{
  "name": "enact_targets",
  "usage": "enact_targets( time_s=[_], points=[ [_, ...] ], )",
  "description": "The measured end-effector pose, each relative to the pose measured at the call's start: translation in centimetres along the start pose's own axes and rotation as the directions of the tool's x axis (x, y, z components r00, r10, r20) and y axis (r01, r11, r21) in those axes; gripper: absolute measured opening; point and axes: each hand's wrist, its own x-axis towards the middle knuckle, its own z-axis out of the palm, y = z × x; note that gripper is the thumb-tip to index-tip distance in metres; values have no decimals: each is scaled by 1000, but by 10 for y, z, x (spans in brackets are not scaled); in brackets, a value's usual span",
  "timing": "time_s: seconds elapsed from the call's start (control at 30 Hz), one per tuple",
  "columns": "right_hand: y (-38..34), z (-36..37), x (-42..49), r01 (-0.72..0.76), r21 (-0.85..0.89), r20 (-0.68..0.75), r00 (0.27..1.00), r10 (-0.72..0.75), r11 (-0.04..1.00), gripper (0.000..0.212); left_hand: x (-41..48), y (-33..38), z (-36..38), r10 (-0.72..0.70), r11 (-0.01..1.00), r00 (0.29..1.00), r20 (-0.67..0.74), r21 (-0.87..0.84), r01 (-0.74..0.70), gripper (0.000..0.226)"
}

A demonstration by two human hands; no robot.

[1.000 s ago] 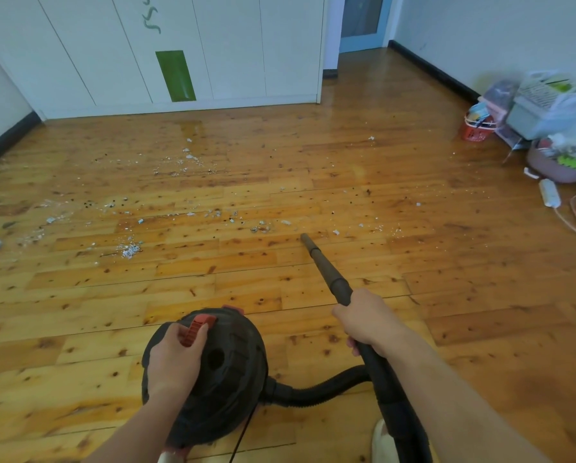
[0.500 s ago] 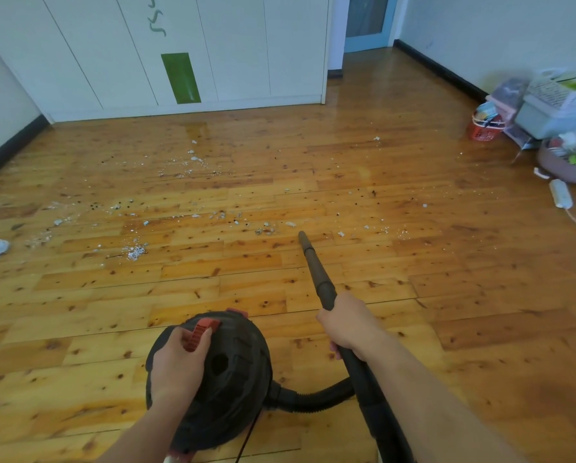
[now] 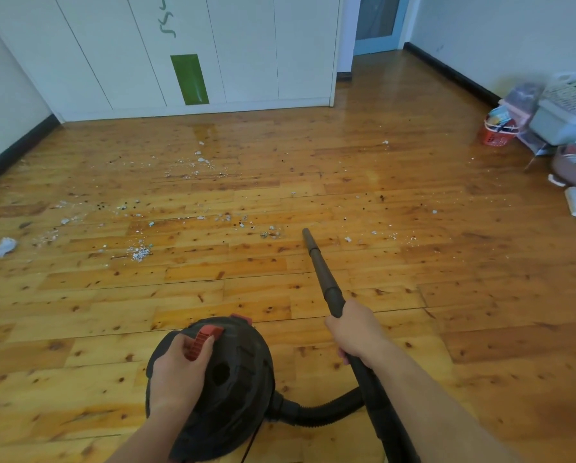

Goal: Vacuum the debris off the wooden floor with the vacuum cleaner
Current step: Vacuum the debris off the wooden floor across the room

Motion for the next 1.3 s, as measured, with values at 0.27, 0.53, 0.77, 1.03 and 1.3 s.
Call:
enact_targets(
  time_s=[0.27, 0.53, 0.77, 1.03, 1.3],
  points=[
    [4, -25, 18, -25, -17, -44, 999, 24, 1000, 23, 8, -2, 2, 8, 999, 1000, -7, 35, -7, 30],
    [12, -31, 21, -65, 92, -74, 995, 72, 994, 24, 8, -2, 1, 9, 999, 1000, -7, 38, -9, 32],
    [10, -18, 15, -29, 86, 12, 1000, 28, 996, 23, 8, 0, 2, -1, 1000, 1000, -3, 29, 1, 32],
    [-1, -2, -8, 50, -32, 113, 993, -46, 998, 27, 6, -1, 0, 23, 1000, 1000, 1, 14, -23, 31],
    [-3, 2, -19, 70, -44, 106, 992, -65, 997, 24, 6, 0, 0, 31, 999, 1000, -1, 15, -31, 28]
  ],
)
